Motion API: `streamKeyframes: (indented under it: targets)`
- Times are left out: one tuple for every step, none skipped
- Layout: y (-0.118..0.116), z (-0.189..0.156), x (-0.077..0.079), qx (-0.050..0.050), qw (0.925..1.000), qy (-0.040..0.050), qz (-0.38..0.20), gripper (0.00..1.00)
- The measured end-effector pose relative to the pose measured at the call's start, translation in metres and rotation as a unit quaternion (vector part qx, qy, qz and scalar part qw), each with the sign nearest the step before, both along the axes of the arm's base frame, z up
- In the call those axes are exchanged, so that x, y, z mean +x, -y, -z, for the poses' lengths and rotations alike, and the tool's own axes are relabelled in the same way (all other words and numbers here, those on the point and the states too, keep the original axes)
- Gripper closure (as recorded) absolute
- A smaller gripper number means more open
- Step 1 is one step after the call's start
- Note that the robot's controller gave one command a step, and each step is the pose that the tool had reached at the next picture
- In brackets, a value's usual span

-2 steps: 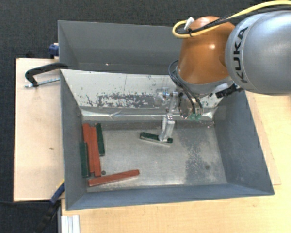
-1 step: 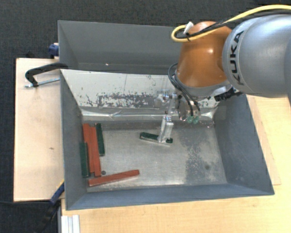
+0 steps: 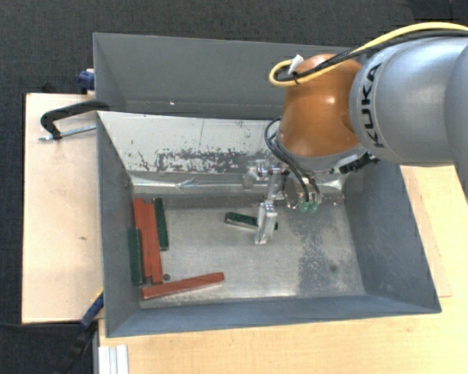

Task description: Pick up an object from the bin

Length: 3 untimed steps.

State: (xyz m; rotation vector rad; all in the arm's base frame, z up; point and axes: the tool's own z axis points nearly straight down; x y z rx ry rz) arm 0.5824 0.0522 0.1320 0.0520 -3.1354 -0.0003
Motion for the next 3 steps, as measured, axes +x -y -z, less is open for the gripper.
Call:
streamKeyframes:
  targets:
    - [0.013, 0.061, 0.018, 0.001, 0.9963, 0.004, -0.086, 1.0]
    - [0.013, 0.061, 0.018, 0.001, 0.9963, 0.004, -0.086, 1.0]
    - [-0.009, -0.089, 0.002, 0.001, 0.9971, 0.0073, -0.076, 1.0]
